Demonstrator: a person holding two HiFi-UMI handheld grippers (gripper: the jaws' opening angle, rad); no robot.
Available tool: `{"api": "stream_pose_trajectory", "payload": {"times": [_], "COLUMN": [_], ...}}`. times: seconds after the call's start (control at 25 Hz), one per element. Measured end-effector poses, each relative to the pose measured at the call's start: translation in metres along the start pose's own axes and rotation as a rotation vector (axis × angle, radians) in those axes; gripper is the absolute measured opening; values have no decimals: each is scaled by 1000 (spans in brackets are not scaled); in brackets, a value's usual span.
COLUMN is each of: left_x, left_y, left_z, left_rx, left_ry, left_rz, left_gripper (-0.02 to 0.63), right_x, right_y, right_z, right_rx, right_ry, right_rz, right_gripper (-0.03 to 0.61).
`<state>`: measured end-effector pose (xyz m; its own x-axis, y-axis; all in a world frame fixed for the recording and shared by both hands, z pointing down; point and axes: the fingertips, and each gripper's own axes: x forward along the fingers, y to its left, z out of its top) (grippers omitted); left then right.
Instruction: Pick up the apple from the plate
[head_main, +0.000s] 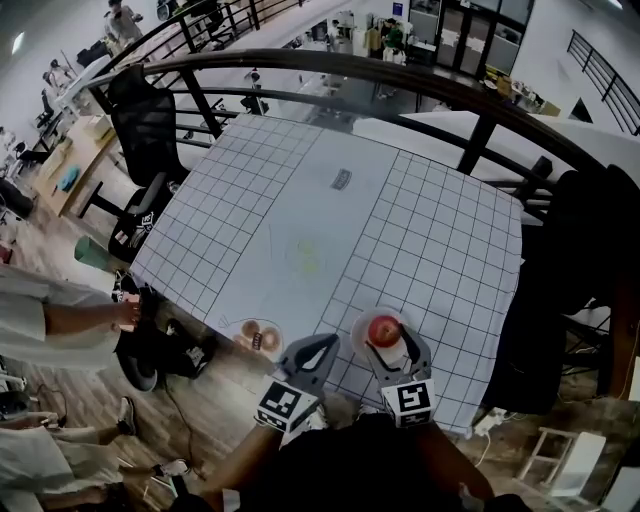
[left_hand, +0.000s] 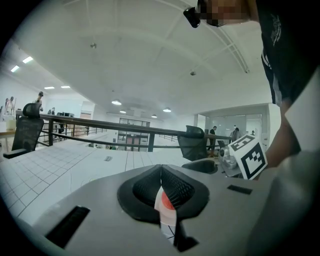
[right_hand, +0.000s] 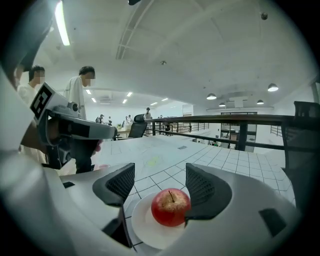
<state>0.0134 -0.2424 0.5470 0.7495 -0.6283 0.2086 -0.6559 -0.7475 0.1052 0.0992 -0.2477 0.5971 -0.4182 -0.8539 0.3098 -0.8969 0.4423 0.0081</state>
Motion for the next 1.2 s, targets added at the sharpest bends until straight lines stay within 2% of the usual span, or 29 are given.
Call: {"api": "stream_pose_trajectory", "payload": {"times": [0.2, 0.48, 0.8, 1.2], "left_x": [5, 7, 2, -5], "left_y": [4, 8, 18, 26], "left_z": [-3, -10, -16, -16], "left_rx": [18, 7, -6, -16], "left_ry": [16, 27, 39, 38], "left_rz": [9, 19, 51, 85], "left_gripper": [21, 21, 21, 21], "right_x": [11, 26, 43, 54], "right_y": [-6, -12, -18, -20], "right_z": [-21, -59, -88, -106], "right_rx": [-33, 2, 29, 4], "right_ry": [64, 188, 259, 306], "right_rz": [-4, 27, 32, 43], "right_gripper": [355, 400, 429, 433]}}
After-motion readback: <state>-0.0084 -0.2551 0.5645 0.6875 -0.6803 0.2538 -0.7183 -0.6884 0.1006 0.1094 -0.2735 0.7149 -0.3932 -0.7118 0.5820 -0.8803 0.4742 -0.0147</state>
